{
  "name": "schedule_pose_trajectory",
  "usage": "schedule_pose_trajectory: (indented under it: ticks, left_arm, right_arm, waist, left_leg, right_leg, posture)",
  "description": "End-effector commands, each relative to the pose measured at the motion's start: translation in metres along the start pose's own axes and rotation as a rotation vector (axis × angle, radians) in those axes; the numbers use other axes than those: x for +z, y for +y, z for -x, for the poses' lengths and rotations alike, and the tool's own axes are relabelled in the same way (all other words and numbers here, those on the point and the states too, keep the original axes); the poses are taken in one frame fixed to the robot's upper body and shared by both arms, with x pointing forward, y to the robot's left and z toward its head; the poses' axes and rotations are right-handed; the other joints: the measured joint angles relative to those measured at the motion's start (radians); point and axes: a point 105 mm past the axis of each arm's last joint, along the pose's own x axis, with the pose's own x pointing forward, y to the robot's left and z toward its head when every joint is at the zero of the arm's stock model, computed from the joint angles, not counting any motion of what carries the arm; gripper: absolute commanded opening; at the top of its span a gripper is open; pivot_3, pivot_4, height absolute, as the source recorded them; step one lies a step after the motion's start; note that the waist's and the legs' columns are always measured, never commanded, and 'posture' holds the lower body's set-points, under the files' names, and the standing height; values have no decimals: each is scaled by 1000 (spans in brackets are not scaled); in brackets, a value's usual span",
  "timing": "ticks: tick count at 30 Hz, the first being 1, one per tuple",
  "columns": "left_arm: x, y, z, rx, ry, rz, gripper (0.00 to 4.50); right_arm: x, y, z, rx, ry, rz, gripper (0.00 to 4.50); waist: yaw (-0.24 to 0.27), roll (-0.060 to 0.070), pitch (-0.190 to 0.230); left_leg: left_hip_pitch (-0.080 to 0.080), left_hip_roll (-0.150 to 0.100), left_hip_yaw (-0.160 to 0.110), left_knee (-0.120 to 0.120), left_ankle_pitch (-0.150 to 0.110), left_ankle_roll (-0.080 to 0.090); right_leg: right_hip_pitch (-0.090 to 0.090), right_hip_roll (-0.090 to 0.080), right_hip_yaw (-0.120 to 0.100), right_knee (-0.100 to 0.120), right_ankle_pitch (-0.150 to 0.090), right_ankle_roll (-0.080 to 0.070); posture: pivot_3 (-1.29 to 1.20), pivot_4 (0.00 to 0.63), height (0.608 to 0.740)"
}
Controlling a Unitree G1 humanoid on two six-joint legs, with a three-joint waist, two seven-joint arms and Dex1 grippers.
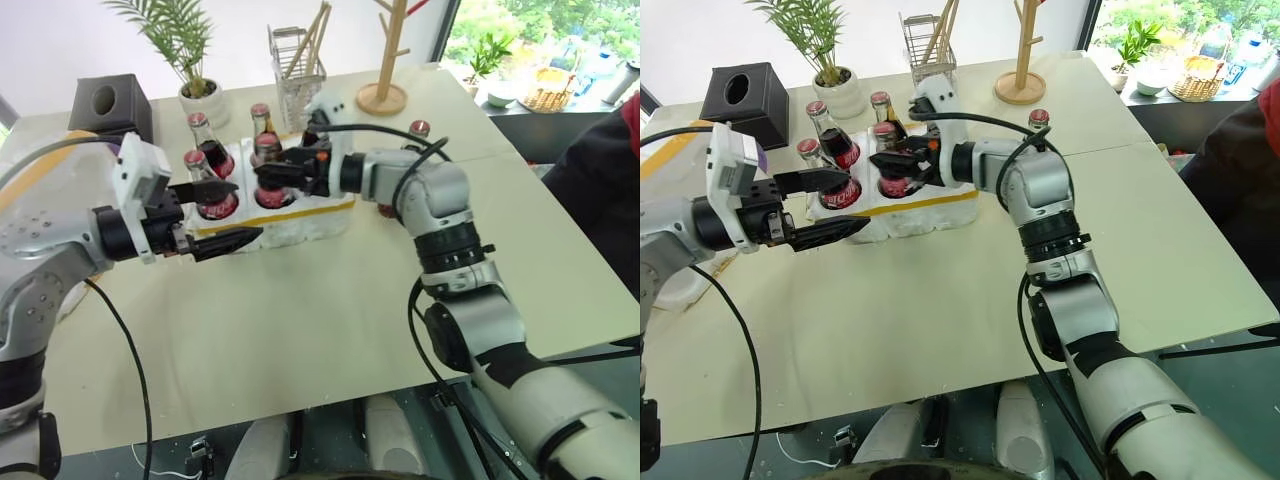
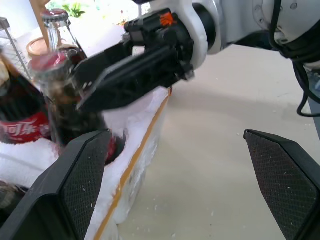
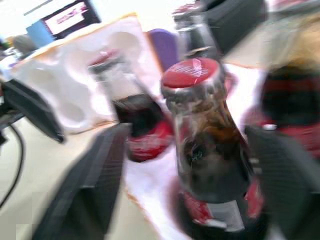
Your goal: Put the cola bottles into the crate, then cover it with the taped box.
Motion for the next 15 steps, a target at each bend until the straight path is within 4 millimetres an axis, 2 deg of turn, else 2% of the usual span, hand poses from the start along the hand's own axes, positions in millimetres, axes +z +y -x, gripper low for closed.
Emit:
schedule_pose_trajectory:
  ticks: [1,4,8,11,15]
  left_arm:
    - [8,0,1,-2,-24,-38,4500]
    - [9,-3,1,-10,-21,-39,4500]
    - [9,-5,1,-25,-21,-36,4500]
    - [9,-6,-2,-43,-22,-34,4500]
    - [10,-7,-10,-74,-37,-30,4500]
  right_arm:
    - [10,10,1,39,-31,46,4335]
    - [10,10,8,32,-20,79,4335]
    - [16,8,34,3,-5,108,4335]
    - [18,6,58,-42,16,132,4335]
    - [16,6,106,-128,38,143,4335]
  waist:
    - [5,0,0]
    - [7,0,0]
    - [12,0,0]
    - [23,0,0]
    - [38,0,0]
  left_leg:
    - [0,0,0,0,0,0]
    - [0,-1,0,1,0,0]
    - [0,0,0,1,0,0]
    - [0,0,0,1,0,0]
    - [0,0,0,1,0,0]
  right_leg:
    - [0,0,0,0,0,0]
    - [0,0,0,0,0,0]
    - [0,0,0,0,0,0]
    - [0,0,0,0,0,0]
    - [0,0,0,0,0,0]
  posture:
    - [0,150,740]
    - [0,150,740]
    - [0,150,740]
    - [0,150,740]
    - [0,150,740]
